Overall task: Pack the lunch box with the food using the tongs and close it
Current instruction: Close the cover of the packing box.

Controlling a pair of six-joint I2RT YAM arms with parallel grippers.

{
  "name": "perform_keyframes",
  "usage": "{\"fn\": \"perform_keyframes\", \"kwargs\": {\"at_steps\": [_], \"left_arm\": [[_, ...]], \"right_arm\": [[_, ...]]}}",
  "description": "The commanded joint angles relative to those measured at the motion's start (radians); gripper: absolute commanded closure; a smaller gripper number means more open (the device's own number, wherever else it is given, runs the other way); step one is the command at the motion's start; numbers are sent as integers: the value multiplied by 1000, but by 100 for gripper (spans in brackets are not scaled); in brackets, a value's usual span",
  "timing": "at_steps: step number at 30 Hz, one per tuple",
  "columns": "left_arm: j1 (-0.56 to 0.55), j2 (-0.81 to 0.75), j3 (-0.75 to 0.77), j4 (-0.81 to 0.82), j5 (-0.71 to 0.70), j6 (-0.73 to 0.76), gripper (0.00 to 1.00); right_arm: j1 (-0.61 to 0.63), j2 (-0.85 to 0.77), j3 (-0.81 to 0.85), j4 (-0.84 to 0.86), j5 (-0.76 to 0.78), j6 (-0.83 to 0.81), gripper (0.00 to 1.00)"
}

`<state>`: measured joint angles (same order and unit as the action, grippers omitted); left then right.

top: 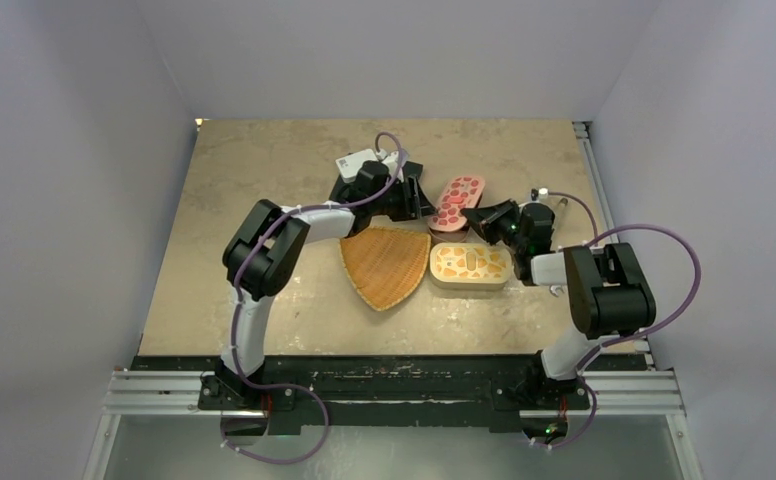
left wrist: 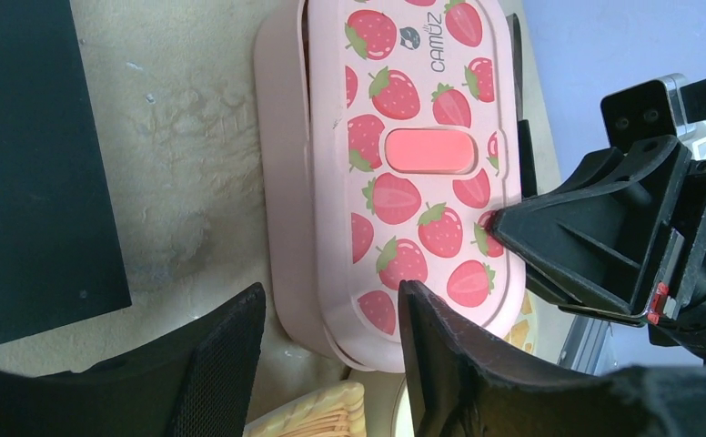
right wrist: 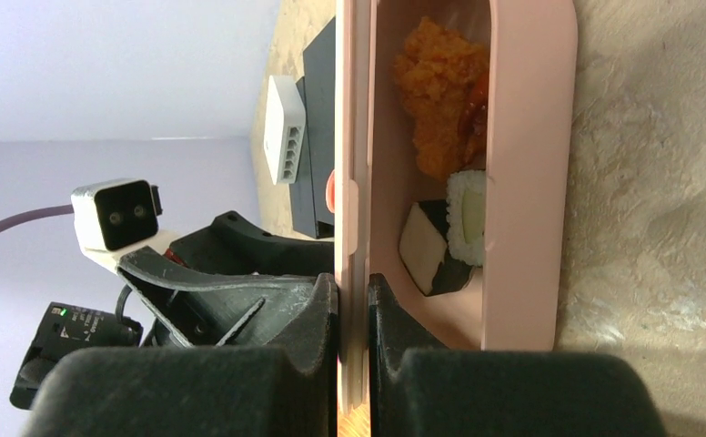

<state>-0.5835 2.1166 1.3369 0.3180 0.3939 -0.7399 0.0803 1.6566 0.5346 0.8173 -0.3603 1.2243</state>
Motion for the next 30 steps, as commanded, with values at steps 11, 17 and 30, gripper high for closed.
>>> {"fn": "perform_keyframes", "kwargs": {"at_steps": [11,17,30], "left_arm": [[11,40,70,4,39,9,49],[14,49,81,-1,44,7,50],[13,56,82,-2,52,3,53]], "right_arm": [[2,29,64,38,-62,-64,100],[3,29,62,43,-72,-56,100],[3,12,30,57,-80,-34,100]]}}
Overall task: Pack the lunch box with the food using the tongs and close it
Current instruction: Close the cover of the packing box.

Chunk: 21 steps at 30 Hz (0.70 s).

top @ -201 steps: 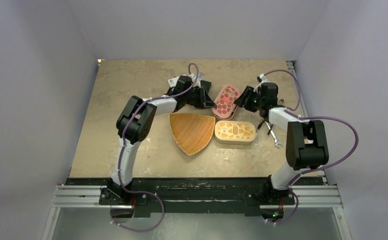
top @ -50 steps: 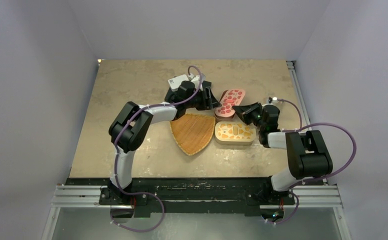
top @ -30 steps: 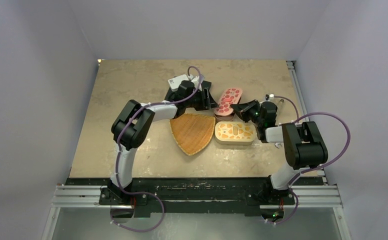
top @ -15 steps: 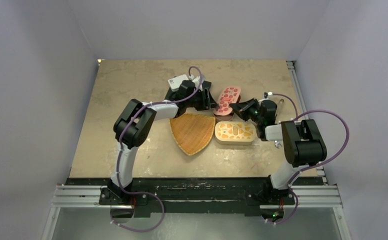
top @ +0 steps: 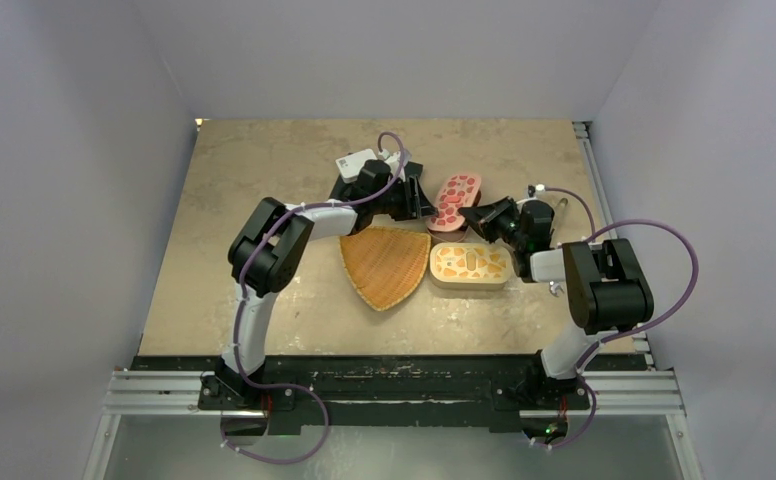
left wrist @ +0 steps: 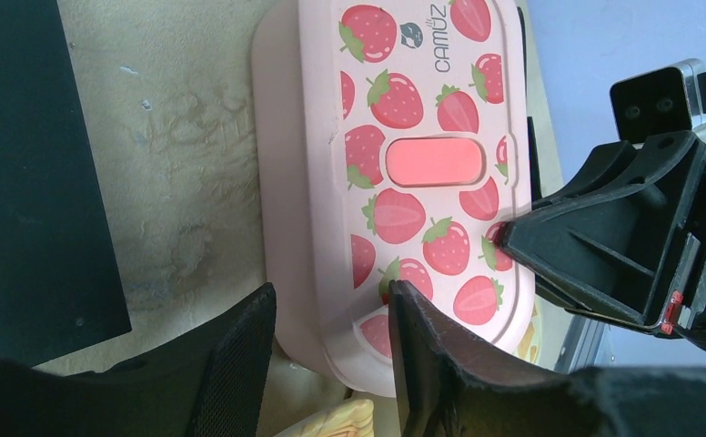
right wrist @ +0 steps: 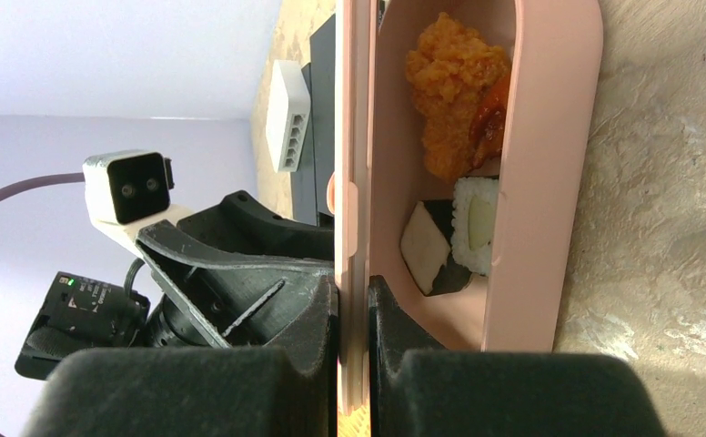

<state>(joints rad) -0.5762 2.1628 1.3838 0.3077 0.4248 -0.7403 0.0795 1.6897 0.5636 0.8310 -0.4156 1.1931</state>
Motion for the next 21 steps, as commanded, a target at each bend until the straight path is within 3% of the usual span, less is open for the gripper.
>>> {"fn": "perform_keyframes", "kwargs": {"at_steps": [1,14,21], "left_arm": [[6,9,35,8,22,3,53],[9,15,40,9,29,-1,54],[9,22,43,12,36,-4,59]], "right_arm": [[3,-23,-1,39,-23,-5,100],[4,-36,-23,28,-26,-25,100],[3,7,1,28,-47,-42,100]]}}
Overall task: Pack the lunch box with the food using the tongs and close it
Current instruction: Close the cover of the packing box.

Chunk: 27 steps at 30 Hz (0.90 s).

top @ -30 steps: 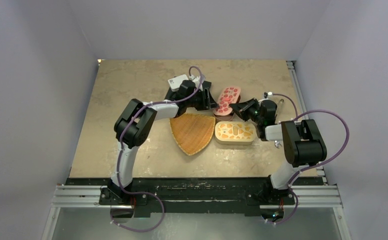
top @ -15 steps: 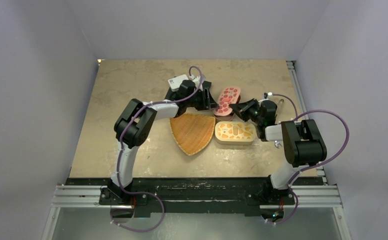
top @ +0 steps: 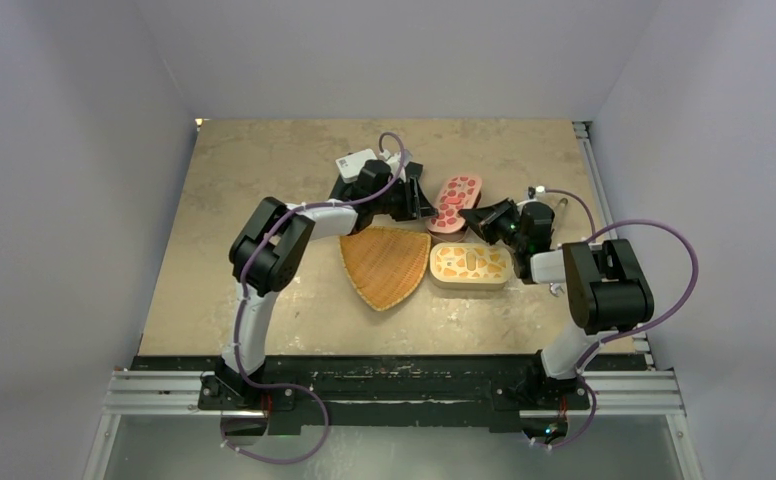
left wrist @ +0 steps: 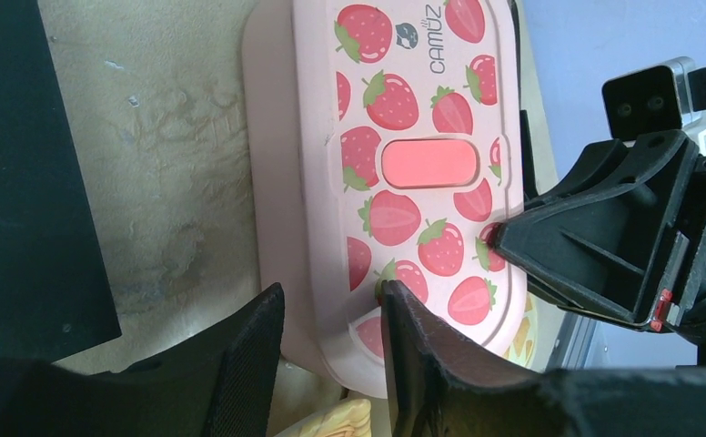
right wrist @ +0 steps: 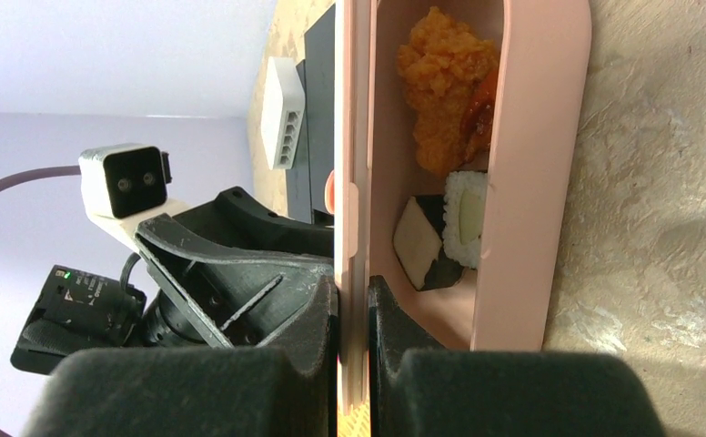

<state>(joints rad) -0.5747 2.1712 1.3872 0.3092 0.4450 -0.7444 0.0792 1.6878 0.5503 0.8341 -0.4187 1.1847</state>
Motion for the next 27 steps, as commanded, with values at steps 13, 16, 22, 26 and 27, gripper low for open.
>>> {"fn": "perform_keyframes", "kwargs": {"at_steps": [13,16,22,26,27], "left_arm": [[7,16,34,-29,-14,32,69],[6,10,32,-49,-35,50,69],[2,-2,30,-66,-60,77,69],[0,-5,32,-76,-69,85,69],[-2,-4,31,-79,-72,86,69]], "right_arm": [[5,38,53,-34,-28,-78,87],[4,20,67,-78,-8,-106,76],[5,-14,90,-150,35,-158,64],[4,-34,105,-190,57,-192,60],[5,-42,109,-203,65,-203,60]]}}
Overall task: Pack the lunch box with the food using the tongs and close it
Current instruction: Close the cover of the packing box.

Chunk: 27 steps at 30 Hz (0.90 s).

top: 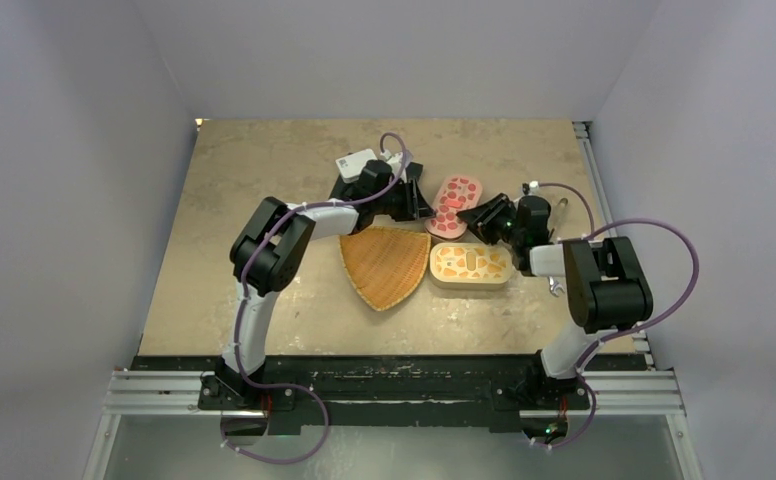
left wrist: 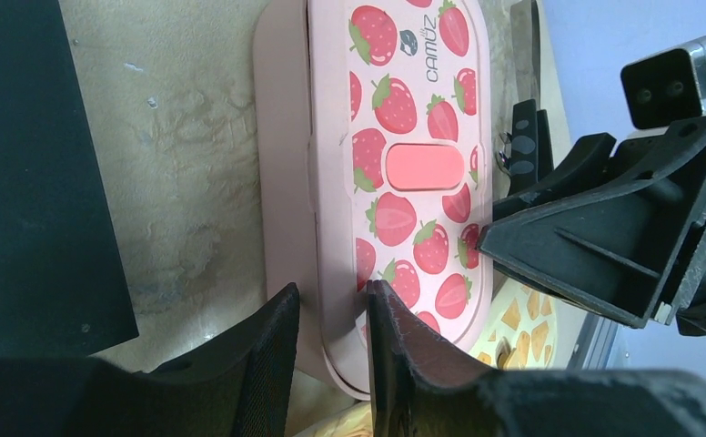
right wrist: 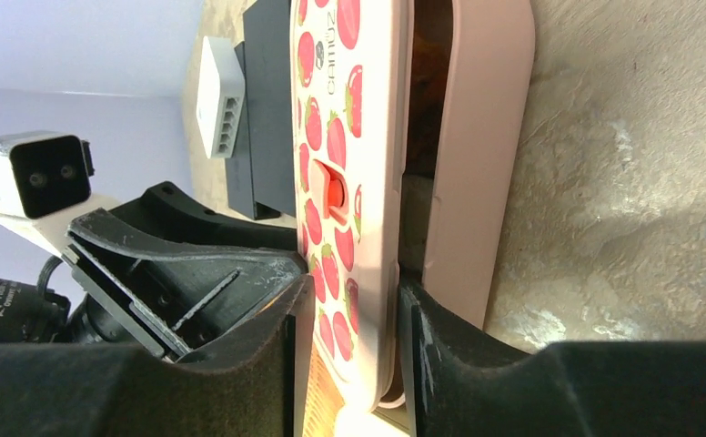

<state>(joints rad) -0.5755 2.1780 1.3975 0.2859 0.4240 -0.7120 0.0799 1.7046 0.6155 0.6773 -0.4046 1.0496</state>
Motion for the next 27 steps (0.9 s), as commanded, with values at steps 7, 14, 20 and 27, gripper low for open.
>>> {"fn": "perform_keyframes", "kwargs": {"at_steps": [7,14,20,27], "left_arm": [[-2,-19,18,-60,-57,56,69],[-3,-40,12,-55,-60,53,65],[-4,-60,26,-48,-62,51,56],[-3,-44,71,-72,-62,65,51]], "right_arm": [[4,-117,98,-186,140,-161,53],[5,-145,129,-270,229,-236,50],[7,-107,181,-313,240,-287,55],[7,-67,216,-339,294,-315,55]]}}
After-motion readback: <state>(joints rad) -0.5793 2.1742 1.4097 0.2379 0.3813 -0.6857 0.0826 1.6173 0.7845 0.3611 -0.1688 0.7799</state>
